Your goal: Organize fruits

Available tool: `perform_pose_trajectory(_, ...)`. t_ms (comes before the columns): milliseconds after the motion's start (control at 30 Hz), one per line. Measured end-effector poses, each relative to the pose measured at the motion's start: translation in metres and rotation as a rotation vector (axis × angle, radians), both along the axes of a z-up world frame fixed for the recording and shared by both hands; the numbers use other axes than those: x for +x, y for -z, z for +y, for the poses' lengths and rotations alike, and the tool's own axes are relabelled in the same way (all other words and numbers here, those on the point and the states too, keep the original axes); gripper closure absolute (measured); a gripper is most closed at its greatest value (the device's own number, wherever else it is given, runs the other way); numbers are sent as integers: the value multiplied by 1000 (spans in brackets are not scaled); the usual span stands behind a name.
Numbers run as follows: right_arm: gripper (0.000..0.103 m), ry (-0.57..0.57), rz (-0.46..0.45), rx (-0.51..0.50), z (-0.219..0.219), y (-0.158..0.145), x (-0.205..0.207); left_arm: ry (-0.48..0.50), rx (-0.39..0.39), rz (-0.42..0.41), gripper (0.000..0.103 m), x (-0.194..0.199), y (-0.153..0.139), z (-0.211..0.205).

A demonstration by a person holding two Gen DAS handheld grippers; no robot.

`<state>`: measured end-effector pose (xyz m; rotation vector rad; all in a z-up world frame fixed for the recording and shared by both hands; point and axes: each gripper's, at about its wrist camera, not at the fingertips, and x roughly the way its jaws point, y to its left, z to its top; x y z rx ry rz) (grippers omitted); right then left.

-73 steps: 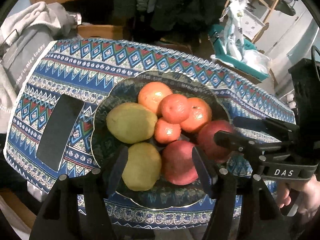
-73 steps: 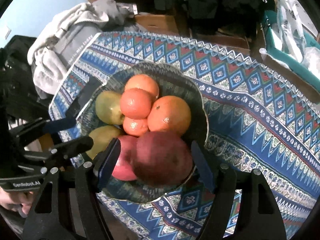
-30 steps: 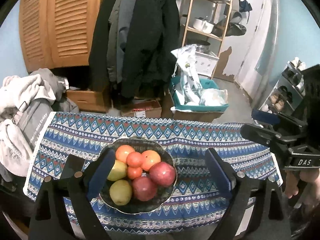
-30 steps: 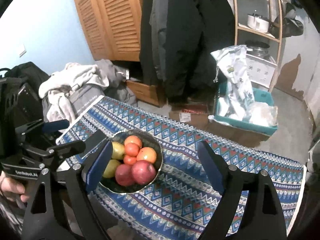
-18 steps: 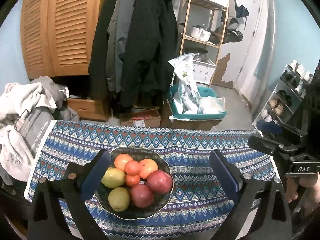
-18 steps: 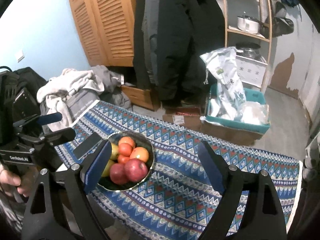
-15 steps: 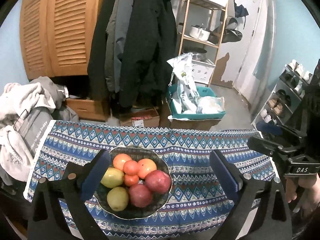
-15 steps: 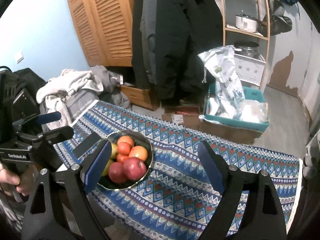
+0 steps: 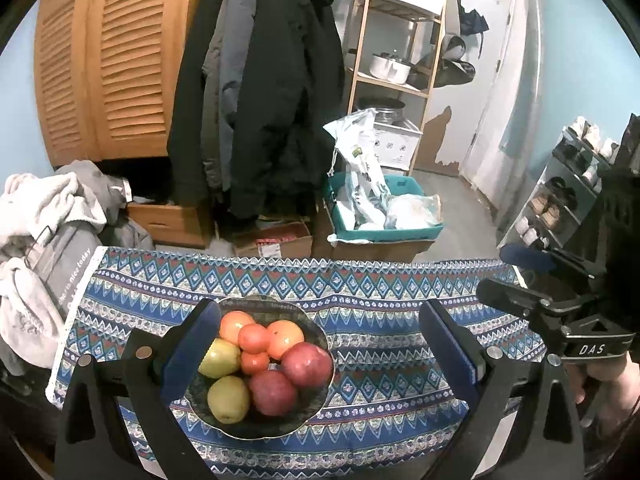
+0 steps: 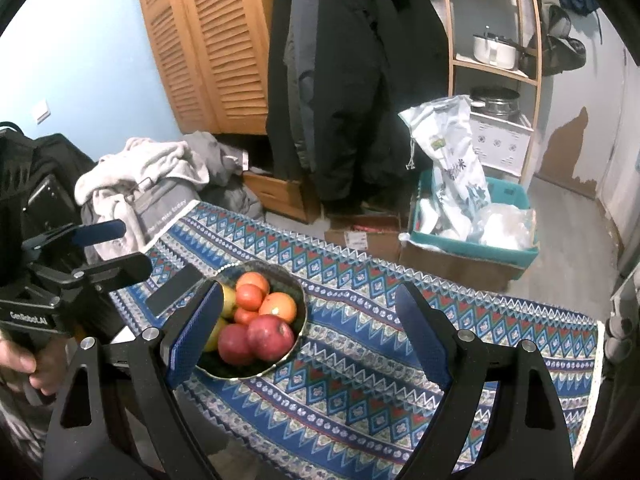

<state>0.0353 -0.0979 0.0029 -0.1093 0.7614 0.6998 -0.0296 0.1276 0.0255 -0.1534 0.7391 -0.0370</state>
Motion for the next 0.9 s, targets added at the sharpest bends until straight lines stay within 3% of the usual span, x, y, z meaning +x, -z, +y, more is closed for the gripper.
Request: perform_pose_trajectory(900,16,-16,-13,-30,9,5,2,-62,70,3,1,-1,1,-1)
